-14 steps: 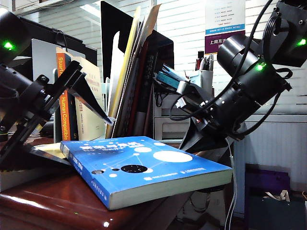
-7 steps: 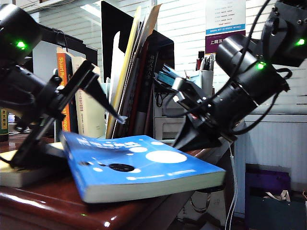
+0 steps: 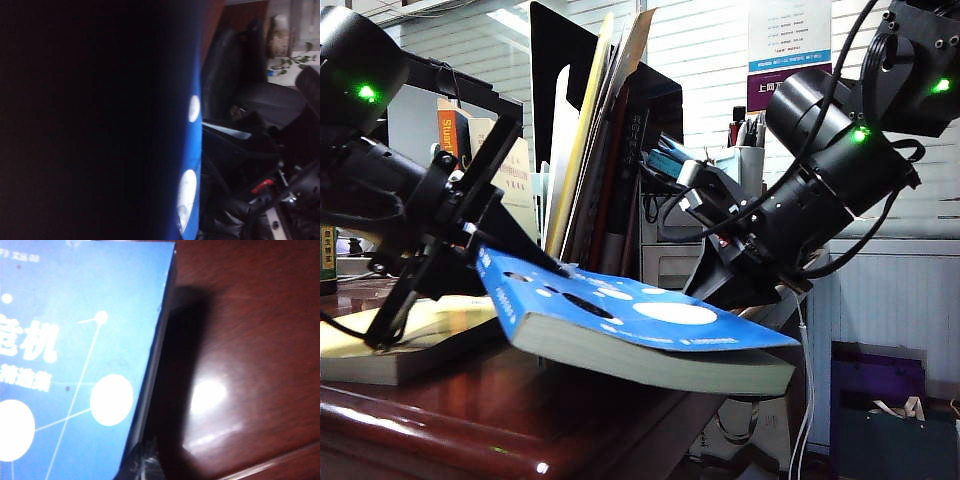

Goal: Pick up the blue book and put it on the bookshelf.

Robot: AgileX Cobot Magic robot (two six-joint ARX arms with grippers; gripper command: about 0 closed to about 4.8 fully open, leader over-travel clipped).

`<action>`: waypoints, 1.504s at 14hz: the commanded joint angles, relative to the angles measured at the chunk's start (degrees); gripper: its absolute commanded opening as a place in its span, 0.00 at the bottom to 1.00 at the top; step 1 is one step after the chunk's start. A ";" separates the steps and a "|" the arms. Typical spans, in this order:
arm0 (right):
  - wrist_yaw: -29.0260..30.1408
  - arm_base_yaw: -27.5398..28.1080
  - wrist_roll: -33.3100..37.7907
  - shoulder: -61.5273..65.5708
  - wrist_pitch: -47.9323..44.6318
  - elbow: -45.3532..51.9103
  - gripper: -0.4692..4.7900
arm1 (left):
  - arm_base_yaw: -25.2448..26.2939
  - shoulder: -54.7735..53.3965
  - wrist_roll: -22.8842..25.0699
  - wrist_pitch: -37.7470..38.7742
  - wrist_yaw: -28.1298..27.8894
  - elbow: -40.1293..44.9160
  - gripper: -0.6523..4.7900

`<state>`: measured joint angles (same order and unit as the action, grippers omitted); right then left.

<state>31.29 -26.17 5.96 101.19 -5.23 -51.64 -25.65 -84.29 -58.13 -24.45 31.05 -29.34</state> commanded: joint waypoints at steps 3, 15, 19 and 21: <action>-2.32 0.90 -0.17 -3.04 -2.29 -2.82 0.09 | 0.28 1.66 3.41 -2.99 3.72 -7.08 0.11; -21.22 5.92 -0.17 -23.85 -7.17 -3.34 0.09 | 0.28 31.69 33.16 -4.07 -14.95 -15.41 0.11; -19.93 5.86 0.11 -27.41 -8.04 -3.34 0.09 | 0.26 32.37 49.51 -6.27 -37.94 -21.22 0.11; -17.94 5.84 0.11 -28.35 -8.48 -3.34 0.09 | 0.26 29.42 50.36 -9.75 -42.36 -21.79 0.11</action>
<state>12.29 -20.25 5.98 73.45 -12.19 -54.72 -25.21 -54.33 -8.51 -27.79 -10.20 -50.19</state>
